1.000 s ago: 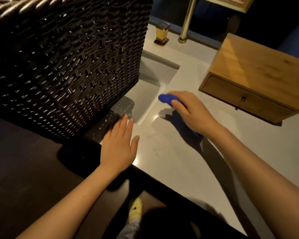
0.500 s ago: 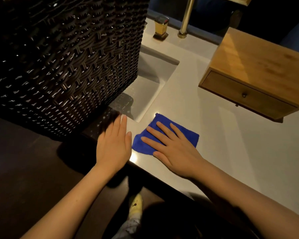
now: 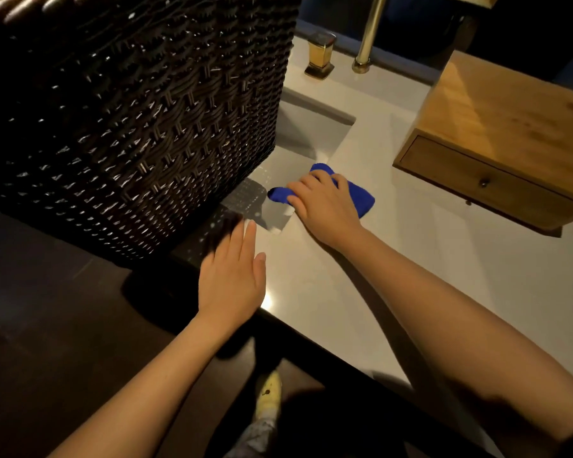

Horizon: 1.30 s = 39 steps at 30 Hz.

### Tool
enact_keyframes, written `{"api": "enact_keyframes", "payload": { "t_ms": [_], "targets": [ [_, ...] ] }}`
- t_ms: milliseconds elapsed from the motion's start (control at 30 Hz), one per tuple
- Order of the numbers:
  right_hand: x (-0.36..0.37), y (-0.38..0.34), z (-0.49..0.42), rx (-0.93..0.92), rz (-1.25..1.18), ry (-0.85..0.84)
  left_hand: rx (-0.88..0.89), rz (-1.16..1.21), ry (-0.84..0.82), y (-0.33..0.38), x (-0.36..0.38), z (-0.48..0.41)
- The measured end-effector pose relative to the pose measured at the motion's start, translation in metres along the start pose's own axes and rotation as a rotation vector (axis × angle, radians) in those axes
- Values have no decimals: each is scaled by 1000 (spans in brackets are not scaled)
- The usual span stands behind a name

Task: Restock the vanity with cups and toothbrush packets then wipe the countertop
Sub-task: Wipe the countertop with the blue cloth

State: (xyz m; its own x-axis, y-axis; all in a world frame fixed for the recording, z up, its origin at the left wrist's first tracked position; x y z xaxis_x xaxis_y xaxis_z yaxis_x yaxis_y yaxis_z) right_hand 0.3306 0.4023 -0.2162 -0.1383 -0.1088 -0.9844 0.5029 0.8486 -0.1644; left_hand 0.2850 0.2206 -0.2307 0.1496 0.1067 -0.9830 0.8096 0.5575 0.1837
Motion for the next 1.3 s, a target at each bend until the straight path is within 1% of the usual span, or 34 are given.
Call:
{"api": "enact_keyframes", "payload": {
  "t_ms": [67, 100, 200, 267, 400, 500, 567, 633, 667, 733, 767, 800, 867, 933, 967, 1067, 1133, 1233, 1300],
  "targets": [
    [-12, 0, -7, 20, -9, 38, -2, 0, -3, 0, 0, 0],
    [-20, 2, -8, 53, -61, 84, -1, 1, -5, 0, 1, 0],
    [-55, 16, 4, 167, -364, 295, 1, 2, 2, -1, 1, 0],
    [-78, 28, 16, 224, -492, 365, 4, 7, 7, 0, 2, 0],
    [-106, 56, 36, 407, -654, 334, -2, 7, 12, 1, 1, 0],
    [-113, 61, 55, 444, -692, 382, -1, 3, 16, 1, 1, 0],
    [-106, 60, 71, 453, -653, 386, 2, 6, 18, 1, 0, 0],
    [-89, 56, 91, 413, -540, 286, 4, 7, 18, 1, -1, 0],
    [-77, 55, 100, 392, -424, 207, 4, 7, 20, 1, -1, 0],
    [-56, 58, 114, 407, -198, 78, 7, 8, 23, 2, -1, 0],
    [-48, 61, 117, 422, -146, 64, 10, 9, 23, 2, -1, 0],
    [-42, 63, 115, 429, -148, 79, 10, 9, 23, 2, -1, 0],
    [-36, 62, 110, 401, -287, 132, 5, 4, 15, 3, -1, 0],
    [-32, 57, 107, 317, -463, 123, 7, -2, 7, 3, -1, 0],
    [-32, 53, 108, 263, -499, 98, 8, 0, 10, 3, -1, 0],
    [-28, 38, 127, 85, -469, -8, 3, 7, 14, 2, -1, 0],
    [-22, 27, 141, 16, -434, -91, 6, 9, 19, 1, 0, 0],
    [-18, 25, 148, -43, -382, -54, 5, 7, 13, 1, 0, 0],
    [-18, 37, 132, -31, -333, 5, -2, -1, 5, 2, 0, 0]
  ]
}}
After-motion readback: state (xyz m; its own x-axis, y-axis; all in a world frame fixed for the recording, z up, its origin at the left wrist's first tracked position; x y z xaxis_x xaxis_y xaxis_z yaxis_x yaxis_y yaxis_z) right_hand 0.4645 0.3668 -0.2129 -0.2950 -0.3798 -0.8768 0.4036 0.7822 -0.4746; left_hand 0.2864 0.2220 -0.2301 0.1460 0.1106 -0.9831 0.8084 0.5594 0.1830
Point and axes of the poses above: each hand's wrist, its own z-axis away from the middle knuckle, its own x-axis out of the palm, y = z × x, the point moved 3 cm from there along -z, towards the middle knuckle, and after that the axes turned 3 degrees about x, right-handed, at the moved point
